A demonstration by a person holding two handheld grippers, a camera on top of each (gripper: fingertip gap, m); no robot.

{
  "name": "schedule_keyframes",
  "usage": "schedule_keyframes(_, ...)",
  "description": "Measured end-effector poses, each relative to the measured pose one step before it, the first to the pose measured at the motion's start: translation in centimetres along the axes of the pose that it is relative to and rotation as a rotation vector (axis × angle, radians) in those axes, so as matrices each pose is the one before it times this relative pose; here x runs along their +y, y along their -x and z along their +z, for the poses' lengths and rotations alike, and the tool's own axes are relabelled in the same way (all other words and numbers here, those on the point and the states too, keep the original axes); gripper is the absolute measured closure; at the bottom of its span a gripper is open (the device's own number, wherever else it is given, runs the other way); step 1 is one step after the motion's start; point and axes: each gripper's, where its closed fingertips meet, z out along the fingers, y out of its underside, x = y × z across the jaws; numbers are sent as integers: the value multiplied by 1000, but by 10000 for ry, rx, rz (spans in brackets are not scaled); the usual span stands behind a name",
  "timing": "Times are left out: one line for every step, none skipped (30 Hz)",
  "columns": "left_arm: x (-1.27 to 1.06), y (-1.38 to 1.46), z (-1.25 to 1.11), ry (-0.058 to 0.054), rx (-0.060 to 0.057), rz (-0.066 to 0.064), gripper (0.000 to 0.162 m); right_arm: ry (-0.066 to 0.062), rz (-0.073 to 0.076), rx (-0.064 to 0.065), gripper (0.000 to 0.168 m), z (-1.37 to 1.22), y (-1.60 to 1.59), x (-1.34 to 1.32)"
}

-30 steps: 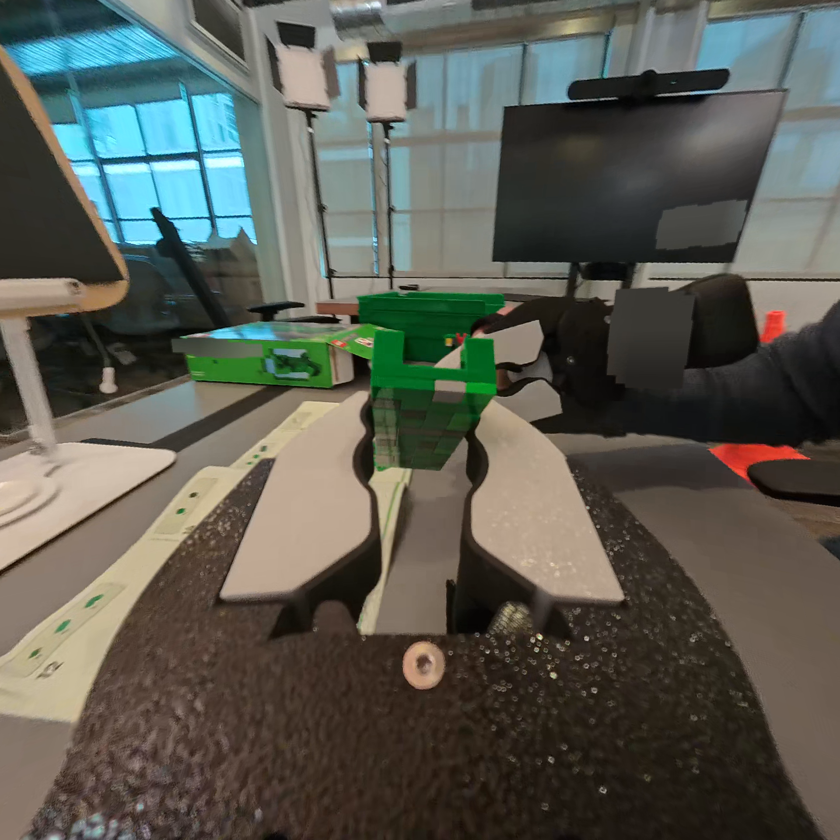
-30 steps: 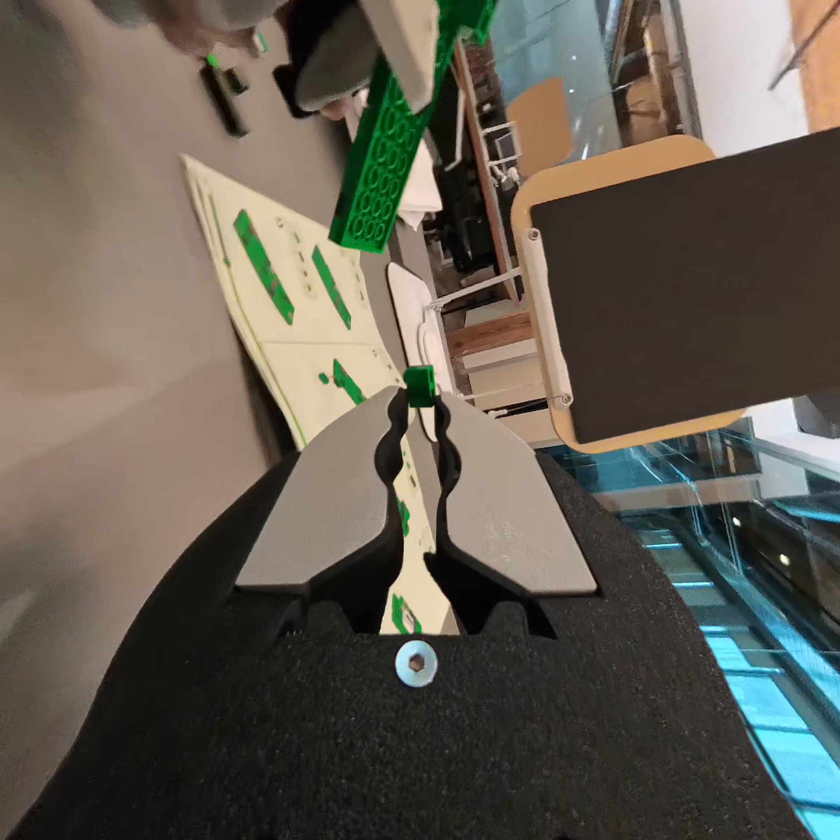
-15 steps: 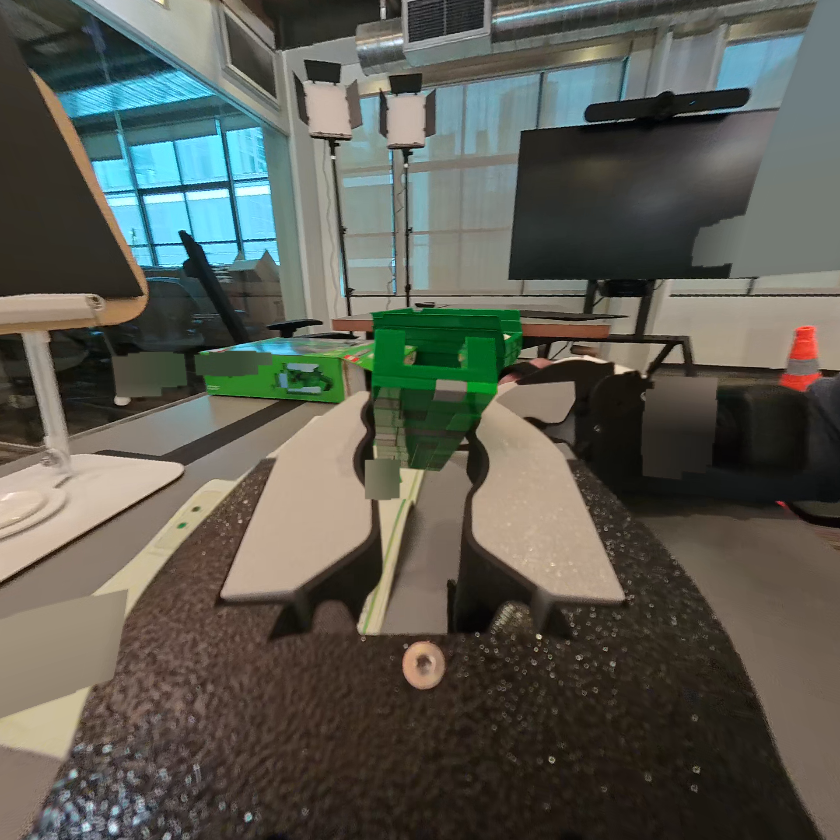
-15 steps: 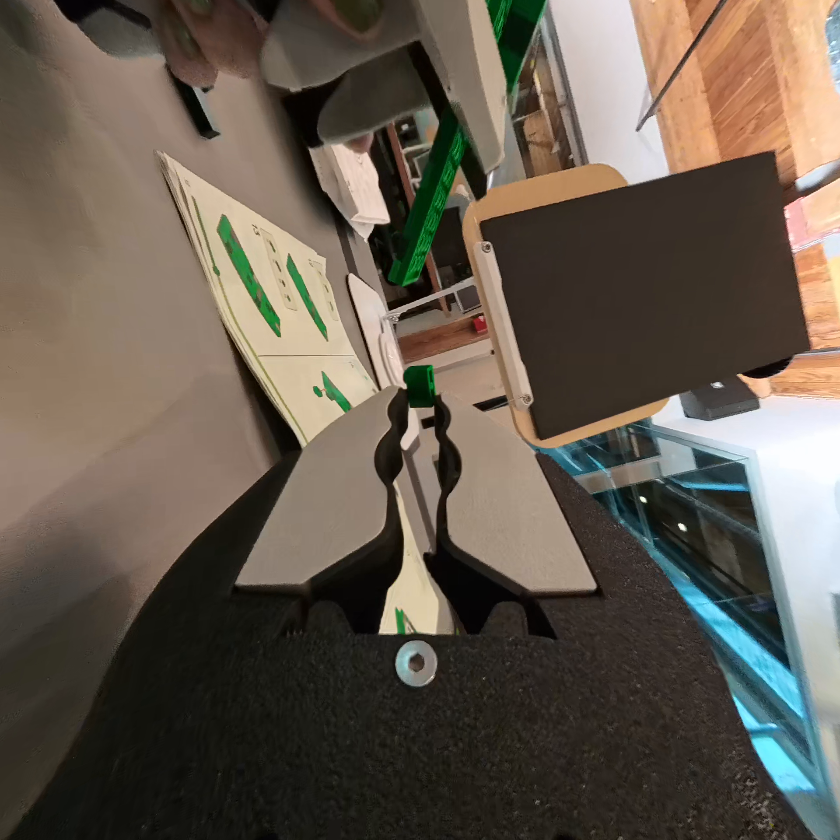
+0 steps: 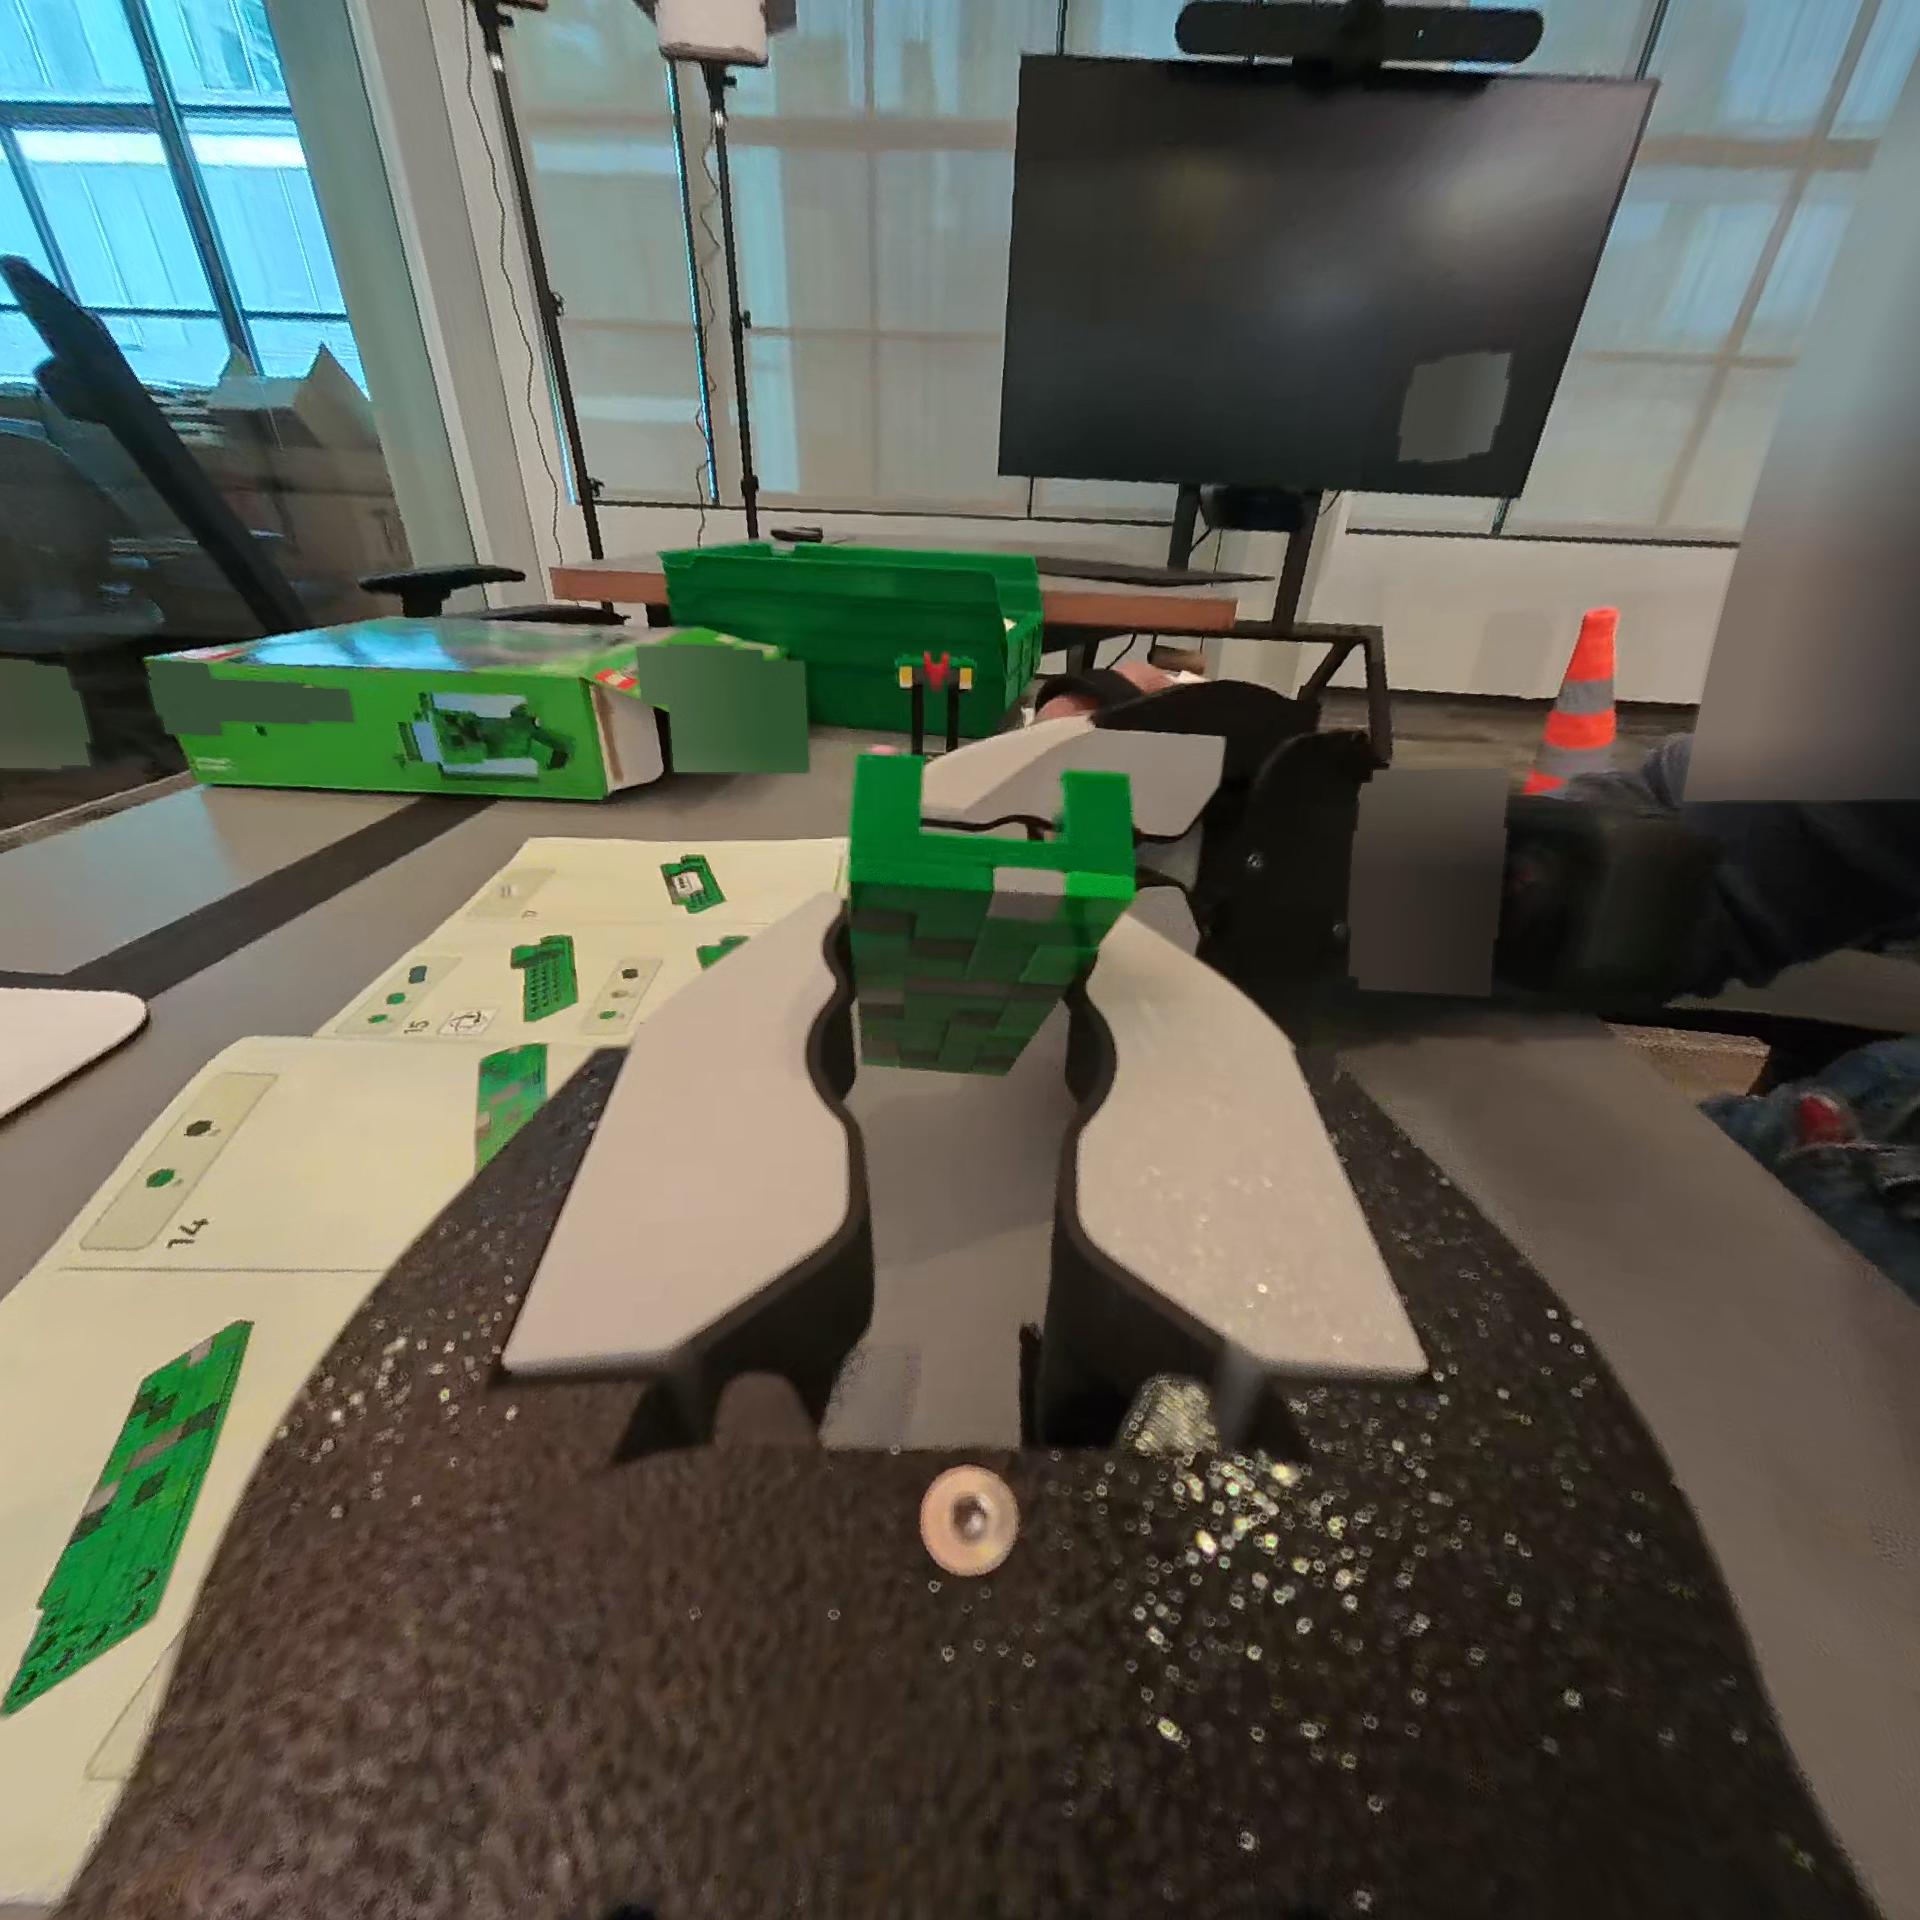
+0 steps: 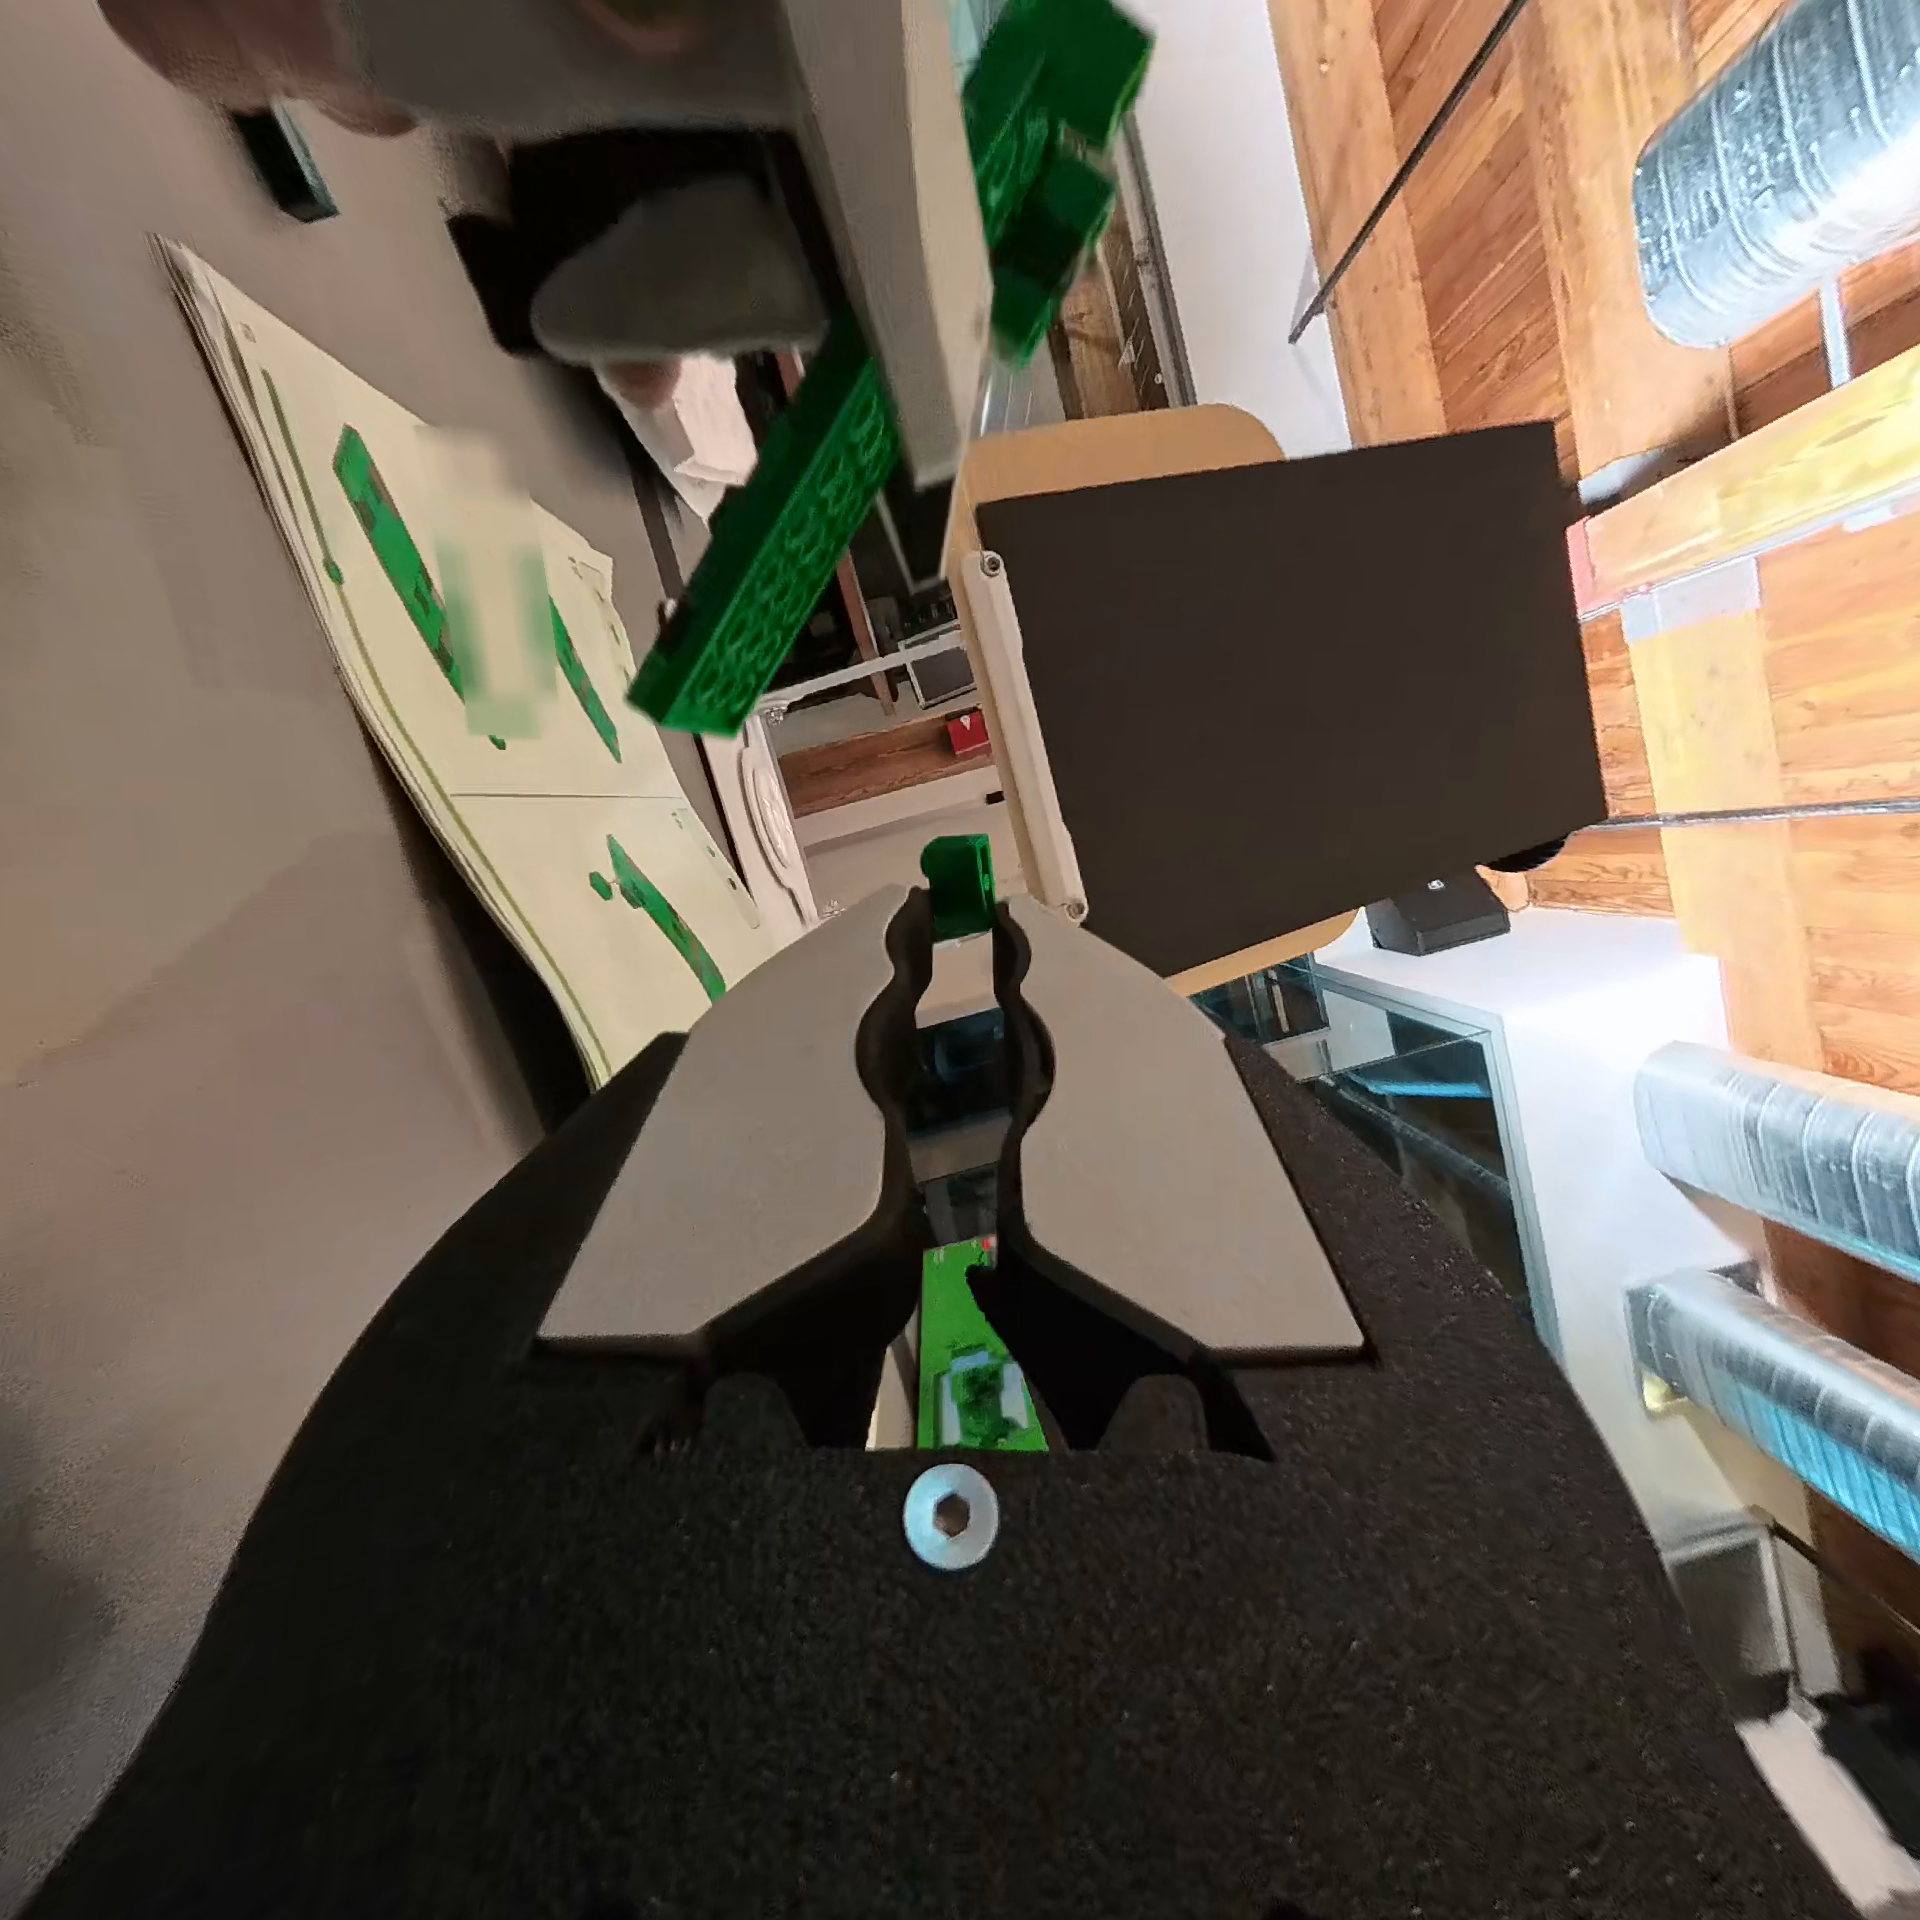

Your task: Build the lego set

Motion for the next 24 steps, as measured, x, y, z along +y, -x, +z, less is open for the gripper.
schedule_keyframes(111, -110, 262, 51, 2, 21, 125, -79, -111, 18, 158, -37, 18, -280)
schedule_keyframes(31, -51, 239, 9, -44, 22, 125, -101, -136, 23, 157, -36, 35, -322)
schedule_keyframes(52, -33, 227, 18, -59, 41, 125, -129, -118, 26, 157, -41, 6, -359)
schedule_keyframes(96, -94, 214, 44, -16, 61, 125, -106, -68, 18, 157, -36, -8, -342)
schedule_keyframes(100, -153, 203, 64, 19, 88, 125, -91, 15, 8, 157, -11, -25, -329)
schedule_keyframes(99, -67, 161, 59, -50, 151, 125, -109, 102, -37, 157, 1, -30, -347)
schedule_keyframes(29, 49, 108, 15, -155, 217, 125, -124, 142, -68, 158, 2, -34, -364)
schedule_keyframes(-103, 132, 42, -76, -223, 232, 125, -105, 205, -115, 157, 19, -60, -363)
schedule_keyframes(-272, 210, -3, -203, -283, 205, 125, -88, 313, -323, 158, 60, 104, -353)
schedule_keyframes(-421, 211, -50, -313, -283, 164, 125, -22, 406, -360, 157, 89, 70, -290)
schedule_keyframes(-438, 191, -70, -334, -243, 122, 125, 26, 410, -120, 158, 40, -313, -211)
schedule_keyframes(-379, 165, -91, -278, -204, 79, 125, -10, 326, -116, 157, 13, -405, -250)
schedule_keyframes(-306, 94, -67, -215, -122, 26, 125, 5, 271, -251, 157, 7, -268, -237)
schedule_keyframes(-251, -58, -28, -177, 19, -42, 125, 35, 263, -341, 157, -9, -142, -212)
schedule_keyframes(-176, -137, -7, -138, 107, -107, 125, 107, 272, -156, 157, -9, -313, -114)
schedule_keyframes(-121, -130, 5, -117, 107, -134, 125, 83, 163, -167, 157, -40, -233, -124)
schedule_keyframes(-92, -106, -2, -109, 101, -140, 125, 59, 43, -259, 157, -75, -49, -141)
schedule_keyframes(-51, -92, -8, -87, 108, -140, 125, 20, -4, -252, 157, -114, -30, -171)
schedule_keyframes(-56, -108, 2, -69, 109, -125, 125, 17, 12, -225, 157, -140, -43, -164)
schedule_keyframes(-37, -157, 12, -57, 140, -89, 125, -6, 55, -208, 157, -164, -94, -173)
schedule_keyframes(-47, -213, 4, -61, 181, -87, 125, -57, 72, -442, 157, -178, 178, -227)
schedule_keyframes(-69, -223, 31, -74, 196, -128, 125, 15, 110, -475, 158, -189, 138, -107)
schedule_keyframes(-73, -240, 53, -94, 211, -177, 125, -30, 205, -564, 157, -231, 169, -139)
schedule_keyframes(-117, -271, 43, -134, 246, -219, 125, -88, 274, -682, 157, -271, 254, -196)
